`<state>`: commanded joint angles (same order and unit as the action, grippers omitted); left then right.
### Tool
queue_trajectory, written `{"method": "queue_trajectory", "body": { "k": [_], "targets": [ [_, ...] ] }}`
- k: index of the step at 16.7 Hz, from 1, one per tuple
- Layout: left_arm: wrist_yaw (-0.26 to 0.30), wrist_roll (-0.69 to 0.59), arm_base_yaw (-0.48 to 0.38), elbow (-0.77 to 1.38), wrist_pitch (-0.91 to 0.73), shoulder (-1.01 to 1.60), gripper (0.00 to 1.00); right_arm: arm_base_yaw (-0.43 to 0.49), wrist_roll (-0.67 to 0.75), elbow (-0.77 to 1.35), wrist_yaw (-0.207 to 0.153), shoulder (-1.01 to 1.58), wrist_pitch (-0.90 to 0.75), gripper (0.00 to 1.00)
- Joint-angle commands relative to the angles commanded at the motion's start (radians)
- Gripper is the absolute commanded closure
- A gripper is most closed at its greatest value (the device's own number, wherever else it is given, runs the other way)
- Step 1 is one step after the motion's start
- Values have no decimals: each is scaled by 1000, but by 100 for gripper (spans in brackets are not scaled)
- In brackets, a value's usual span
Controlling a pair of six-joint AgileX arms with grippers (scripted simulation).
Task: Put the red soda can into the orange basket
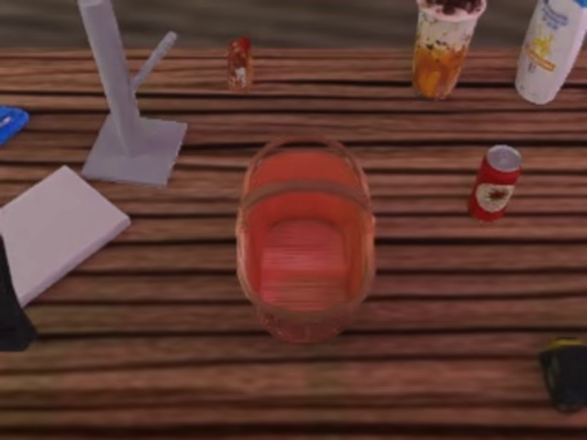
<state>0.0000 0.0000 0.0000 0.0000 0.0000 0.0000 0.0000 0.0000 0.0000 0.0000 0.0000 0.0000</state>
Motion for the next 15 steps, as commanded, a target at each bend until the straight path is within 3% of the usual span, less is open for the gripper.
{"method": "queue_trajectory", "body": {
  "k": [7, 15],
  "targets": [
    [0, 0, 0, 0, 0, 0, 0, 20, -48, 151, -1, 154, -111, 0],
    [0, 0, 0, 0, 0, 0, 0, 89, -220, 813, -2, 887, -523, 0]
  ]
}}
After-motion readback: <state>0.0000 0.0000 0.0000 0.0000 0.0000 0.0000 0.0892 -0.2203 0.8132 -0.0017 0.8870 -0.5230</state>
